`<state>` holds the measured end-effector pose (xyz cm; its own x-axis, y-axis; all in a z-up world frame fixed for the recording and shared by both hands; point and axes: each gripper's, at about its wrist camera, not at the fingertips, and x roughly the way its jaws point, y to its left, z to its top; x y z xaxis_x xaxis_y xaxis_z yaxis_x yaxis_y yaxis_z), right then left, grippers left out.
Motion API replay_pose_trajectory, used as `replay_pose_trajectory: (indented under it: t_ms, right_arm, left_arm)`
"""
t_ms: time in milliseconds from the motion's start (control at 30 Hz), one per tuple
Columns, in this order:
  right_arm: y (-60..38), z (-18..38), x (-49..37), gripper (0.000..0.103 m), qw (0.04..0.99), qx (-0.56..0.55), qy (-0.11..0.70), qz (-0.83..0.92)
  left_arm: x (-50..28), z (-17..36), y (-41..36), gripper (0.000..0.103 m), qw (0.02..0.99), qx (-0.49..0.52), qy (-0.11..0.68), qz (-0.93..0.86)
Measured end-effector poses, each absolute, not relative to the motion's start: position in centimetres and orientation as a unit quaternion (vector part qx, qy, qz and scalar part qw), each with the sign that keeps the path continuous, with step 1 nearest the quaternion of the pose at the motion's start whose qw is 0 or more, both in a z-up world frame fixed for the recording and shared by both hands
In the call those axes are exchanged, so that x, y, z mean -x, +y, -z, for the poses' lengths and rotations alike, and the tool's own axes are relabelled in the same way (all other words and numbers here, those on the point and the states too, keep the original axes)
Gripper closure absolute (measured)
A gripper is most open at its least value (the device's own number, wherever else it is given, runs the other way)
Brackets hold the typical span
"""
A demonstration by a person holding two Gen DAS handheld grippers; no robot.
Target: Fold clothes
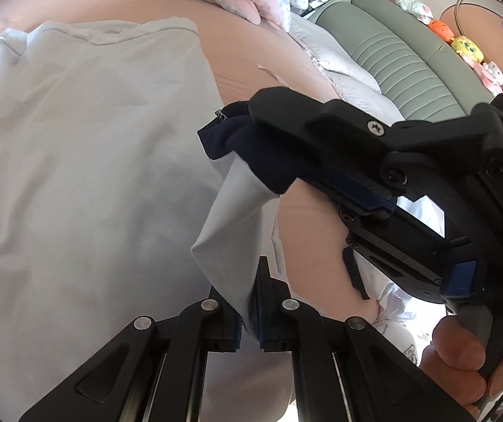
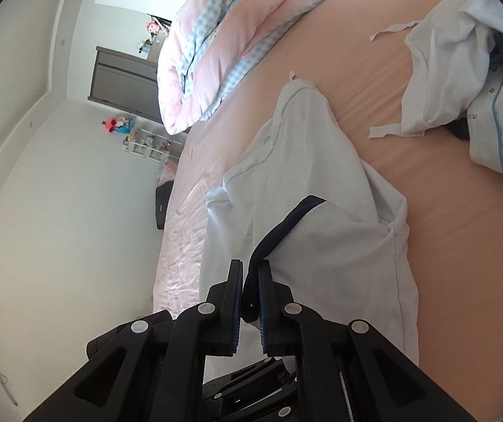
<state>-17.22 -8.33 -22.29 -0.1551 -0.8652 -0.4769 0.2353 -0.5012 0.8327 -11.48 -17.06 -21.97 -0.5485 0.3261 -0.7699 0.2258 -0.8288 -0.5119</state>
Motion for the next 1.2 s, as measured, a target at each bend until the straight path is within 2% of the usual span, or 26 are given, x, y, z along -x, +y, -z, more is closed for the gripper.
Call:
replay_pose_trajectory:
  t_ms: [167, 233, 267, 333, 400, 667, 733, 900, 967, 1100, 1200]
  right_arm:
    - [-9.4, 22.4, 16.7, 0.096, 0.4, -0.532, -0.258, 0.7]
    - [-9.4, 22.0, 16.7, 0.092, 0.391, -0.537, -0.23, 0.711]
    - [-9.3, 21.8, 16.7, 0.089, 0.387, -0.538, -0.219, 0.717]
    - [-8.4, 21.4, 16.6, 0.067, 0.385, -0.53, -0.213, 0.725]
    - [-7.2, 21.4, 16.8, 0.058, 0.377, -0.528, -0.212, 0.731]
    - [-2.4, 24.5, 17.9, 0.057, 0.317, -0.567, -0.207, 0.732]
    - [-1.9, 25.6, 17.8, 0.057, 0.313, -0.578, -0.208, 0.725]
    - [-2.7, 27.9, 17.7, 0.057, 0.335, -0.6, -0.216, 0.693]
    - [-3.2, 28.4, 17.7, 0.057, 0.355, -0.603, -0.222, 0.679]
    - [-4.0, 28.8, 18.0, 0.057, 0.376, -0.609, -0.217, 0.664]
    - [-4.1, 29.4, 18.1, 0.057, 0.382, -0.61, -0.231, 0.654]
  left_arm:
    - [11.6, 22.8, -17.1, 0.098, 0.005, 0.491, -0.273, -0.828]
    - [11.7, 23.0, -17.1, 0.098, 0.009, 0.494, -0.276, -0.824]
    - [11.7, 22.9, -17.1, 0.098, 0.009, 0.494, -0.279, -0.823]
    - [11.7, 22.9, -17.3, 0.098, 0.009, 0.495, -0.29, -0.819]
    - [11.7, 23.0, -17.6, 0.098, 0.013, 0.495, -0.306, -0.813]
    - [11.2, 22.4, -18.2, 0.096, 0.009, 0.504, -0.31, -0.806]
    - [11.1, 21.7, -17.9, 0.092, 0.007, 0.507, -0.291, -0.811]
    - [9.9, 20.2, -16.9, 0.051, 0.015, 0.515, -0.241, -0.822]
    - [9.6, 20.1, -16.1, 0.044, 0.017, 0.522, -0.219, -0.824]
    - [9.5, 20.3, -14.7, 0.044, -0.003, 0.536, -0.165, -0.828]
    - [9.4, 20.2, -14.4, 0.044, -0.012, 0.536, -0.161, -0.829]
